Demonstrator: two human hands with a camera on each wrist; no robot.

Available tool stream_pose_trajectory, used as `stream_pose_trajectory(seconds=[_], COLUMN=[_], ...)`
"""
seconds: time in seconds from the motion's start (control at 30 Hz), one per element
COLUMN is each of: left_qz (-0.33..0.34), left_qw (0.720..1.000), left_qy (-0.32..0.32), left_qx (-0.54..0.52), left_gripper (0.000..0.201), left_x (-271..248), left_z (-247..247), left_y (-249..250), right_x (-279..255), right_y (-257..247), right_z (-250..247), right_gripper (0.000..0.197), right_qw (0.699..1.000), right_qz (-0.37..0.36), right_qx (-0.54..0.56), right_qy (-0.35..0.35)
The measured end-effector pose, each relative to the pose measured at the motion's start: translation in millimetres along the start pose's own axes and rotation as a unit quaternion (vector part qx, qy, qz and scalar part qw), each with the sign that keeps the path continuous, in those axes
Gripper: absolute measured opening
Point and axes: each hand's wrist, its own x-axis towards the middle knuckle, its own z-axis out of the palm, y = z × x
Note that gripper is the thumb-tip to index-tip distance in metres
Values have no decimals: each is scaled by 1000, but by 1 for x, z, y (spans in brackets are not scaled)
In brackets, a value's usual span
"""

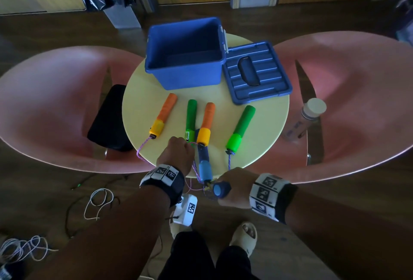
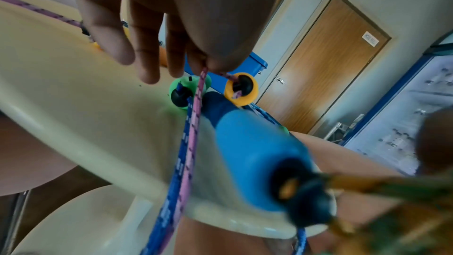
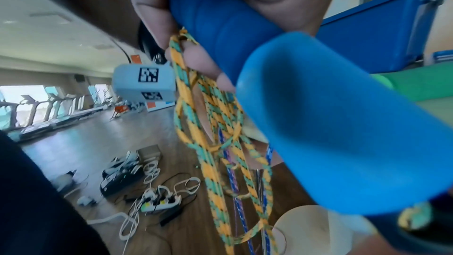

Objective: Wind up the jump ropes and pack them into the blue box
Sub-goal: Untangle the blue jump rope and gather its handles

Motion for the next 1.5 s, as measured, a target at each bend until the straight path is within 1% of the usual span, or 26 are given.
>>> stream_pose_trajectory(seconds=[0.07, 0.13, 0.3, 0.37, 0.47, 0.57, 0.67, 0.73, 0.77, 0.8, 0.83, 0.87, 0.9, 0.93, 0.97, 1.0, 1.03, 1.07, 1.13, 1.17, 1.2, 1.27, 1.3, 1.37, 1.43, 1.5], left_qz=[-12, -1, -2, 5, 15, 33, 19, 1, -9, -34, -79, -132, -176, -200, -207, -201, -186, -171, -136, -104, -67, -10, 1, 19, 36, 38], left_qw=[1000, 999, 995, 995, 996, 995, 997, 996, 992, 977, 940, 886, 833, 792, 768, 758, 764, 784, 840, 864, 885, 904, 904, 891, 865, 835], left_qy=[-24, -32, -79, -77, -53, -53, -57, -84, -111, -151, -209, -265, -296, -307, -303, -298, -296, -292, -287, -292, -299, -307, -307, -306, -294, -269], left_qx=[13, 39, 59, 68, 71, 83, 44, -3, -58, -148, -257, -357, -432, -488, -524, -545, -543, -520, -441, -397, -349, -297, -297, -335, -405, -479], left_gripper=[30, 29, 33, 34, 34, 33, 34, 41, 44, 47, 50, 50, 42, 29, 22, 24, 29, 32, 39, 49, 57, 53, 48, 45, 47, 53], left_x=[4, 7, 10, 11, 9, 3, -12, -27, -35, -44, -53, -62, -69, -75, -76, -76, -76, -74, -75, -76, -78, -83, -85, -91, -97, -103], left_z=[0, 1, 5, 6, 4, -2, -10, -14, -14, -14, -12, -11, -10, -8, -4, -2, -1, -1, -4, -6, -8, -9, -9, -13, -18, -26], left_y=[-1, -4, -12, -11, -6, 2, 13, 17, 19, 20, 22, 24, 24, 23, 21, 18, 17, 14, 9, 6, 2, -6, -11, -15, -16, -15], right_x=[-14, -25, -42, -46, -54, -55, -53, -51, -50, -50, -50, -50, -50, -49, -49, -48, -48, -48, -54, -56, -57, -57, -54, -44, -34, -26], right_y=[4, 7, 12, 9, 2, -2, -8, -12, -14, -15, -17, -21, -23, -25, -27, -28, -27, -26, -26, -27, -27, -28, -28, -22, -20, -24], right_z=[-7, -15, -29, -33, -38, -44, -47, -48, -48, -48, -48, -47, -46, -44, -41, -39, -37, -33, -26, -22, -18, -14, -12, -9, -6, -5], right_gripper=[11, 10, 16, 11, 24, 26, 25, 27, 28, 28, 23, 16, 12, 13, 15, 17, 19, 19, 13, 11, 20, 44, 47, 43, 27, 26], right_qw=[999, 996, 977, 971, 966, 960, 955, 955, 958, 960, 963, 964, 966, 968, 970, 974, 978, 982, 989, 990, 991, 994, 995, 994, 979, 956], right_qz=[-3, -18, -55, -69, -96, -98, -97, -96, -94, -92, -90, -87, -84, -81, -77, -69, -60, -50, -28, -19, -10, 6, 11, 35, 77, 127], right_qx=[43, 74, 196, 223, 237, 256, 271, 271, 265, 255, 248, 242, 238, 235, 229, 217, 202, 180, 129, 107, 82, 43, 43, 96, 190, 263], right_qy=[24, 44, 61, 54, 35, 52, 67, 65, 64, 64, 63, 60, 56, 47, 33, 15, -5, -25, -70, -88, -101, -102, -86, -37, -10, -5])
